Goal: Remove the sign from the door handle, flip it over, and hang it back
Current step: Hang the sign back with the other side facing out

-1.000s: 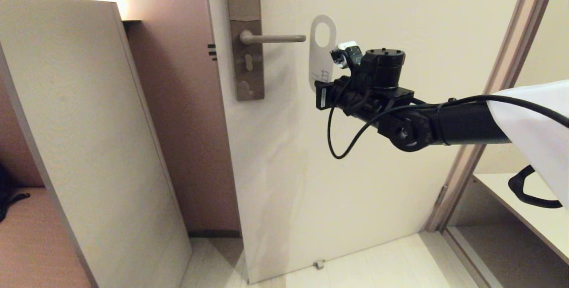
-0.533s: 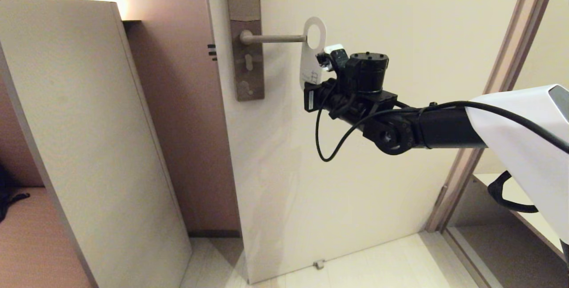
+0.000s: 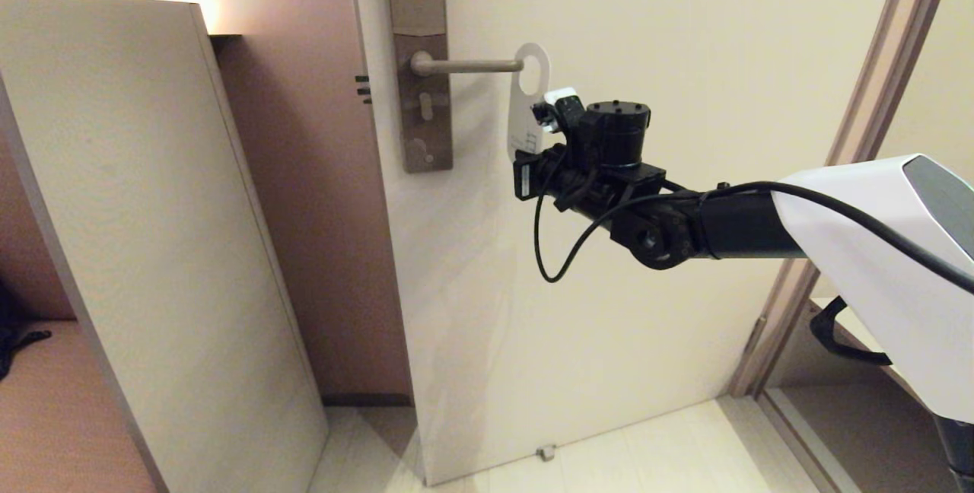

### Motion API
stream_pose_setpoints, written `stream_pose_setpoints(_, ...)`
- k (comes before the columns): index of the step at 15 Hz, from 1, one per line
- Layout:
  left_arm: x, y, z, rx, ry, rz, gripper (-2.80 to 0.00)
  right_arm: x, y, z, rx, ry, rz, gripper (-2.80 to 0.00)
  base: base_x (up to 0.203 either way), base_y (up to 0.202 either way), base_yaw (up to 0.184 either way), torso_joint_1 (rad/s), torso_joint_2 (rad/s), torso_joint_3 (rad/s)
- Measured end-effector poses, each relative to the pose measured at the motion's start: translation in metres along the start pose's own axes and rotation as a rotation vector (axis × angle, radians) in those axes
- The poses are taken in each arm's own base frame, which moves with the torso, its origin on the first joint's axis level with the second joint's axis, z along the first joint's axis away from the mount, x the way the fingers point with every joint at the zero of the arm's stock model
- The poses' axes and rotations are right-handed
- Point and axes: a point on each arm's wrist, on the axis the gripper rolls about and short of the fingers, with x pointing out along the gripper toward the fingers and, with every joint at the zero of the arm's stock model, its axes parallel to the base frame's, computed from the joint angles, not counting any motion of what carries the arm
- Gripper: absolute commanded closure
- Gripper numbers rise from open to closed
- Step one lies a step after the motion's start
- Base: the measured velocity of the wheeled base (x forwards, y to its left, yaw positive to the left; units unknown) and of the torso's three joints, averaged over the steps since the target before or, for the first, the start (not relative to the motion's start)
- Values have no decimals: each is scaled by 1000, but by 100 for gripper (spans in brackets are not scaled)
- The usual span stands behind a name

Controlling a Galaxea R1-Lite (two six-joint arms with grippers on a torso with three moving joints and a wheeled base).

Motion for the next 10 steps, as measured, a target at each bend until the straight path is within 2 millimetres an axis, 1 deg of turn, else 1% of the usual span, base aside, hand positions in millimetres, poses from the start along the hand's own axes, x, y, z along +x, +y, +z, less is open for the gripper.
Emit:
stream_pose_setpoints(3,0,0,0,0,0,0,0,4,1,1,-17,-3,4,0,0,0,0,0,0,0)
stream_pose_setpoints(7,0,0,0,0,0,0,0,8,1,11,-24,-15,7,0,0,0,0,0,0,0)
stream_pose_setpoints(10,0,0,0,0,0,0,0,10,8,14,-27,-25,21,0,0,0,0,0,0,0)
